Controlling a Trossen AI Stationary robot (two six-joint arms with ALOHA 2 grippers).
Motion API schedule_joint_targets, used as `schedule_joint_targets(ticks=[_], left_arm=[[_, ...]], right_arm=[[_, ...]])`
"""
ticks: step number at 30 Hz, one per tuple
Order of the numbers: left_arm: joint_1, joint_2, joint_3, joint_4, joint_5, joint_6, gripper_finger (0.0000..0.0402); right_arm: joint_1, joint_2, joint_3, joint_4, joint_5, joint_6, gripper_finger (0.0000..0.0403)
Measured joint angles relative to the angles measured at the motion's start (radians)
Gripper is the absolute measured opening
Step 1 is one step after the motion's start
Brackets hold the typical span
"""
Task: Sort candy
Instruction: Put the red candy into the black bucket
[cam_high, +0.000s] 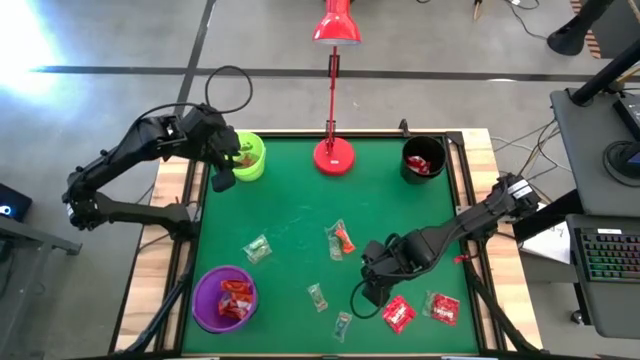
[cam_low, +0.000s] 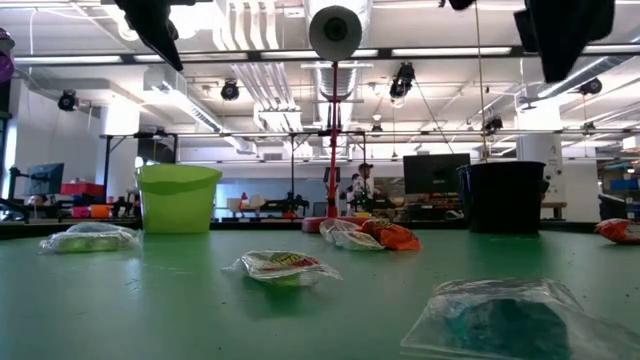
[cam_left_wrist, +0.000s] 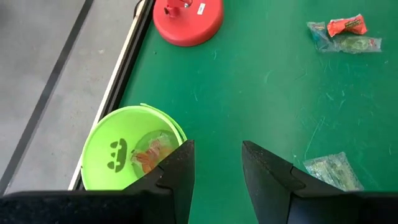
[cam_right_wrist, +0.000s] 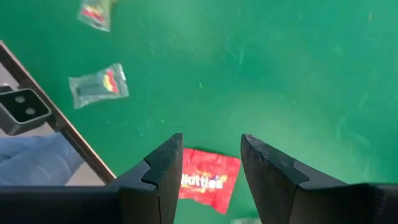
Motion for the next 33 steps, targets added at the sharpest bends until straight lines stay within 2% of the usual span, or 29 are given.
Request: schedule_joint_targets(ticks=[3,12,14,19,26,33], left_arm=[[0.0,0.0,0.0,0.001,0.0,-0.003,0.0116],[0.0,0.0,0.0,0.001,0.0,-0.003,0.0116],[0.0,0.0,0.0,0.001,0.0,-0.003,0.0116],[0.0,0.0,0.0,0.001,0.0,-0.003,0.0116],[0.0,0.0,0.0,0.001,0.0,0.003,0.0116],[0.0,0.009,0.0,0.002,0.0,0.005,0.0116]], right_arm=[[-0.003,0.0,-0.032,0.011,-0.038,0.015,0.0161],[0.002,0.0,-0.114,0.069,-0.049,0.026,0.0203],[0.013,-0.002,-0.128,0.068,-0.083,0.026,0.0206],[0.097,-0.004,-0.172,0.055,-0.251,0.006,0.0207],[0.253,-0.003,-0.251,0.053,-0.254,0.07,0.0208],[0.349,-0.003,-0.354,0.053,-0.239,0.169,0.0208]])
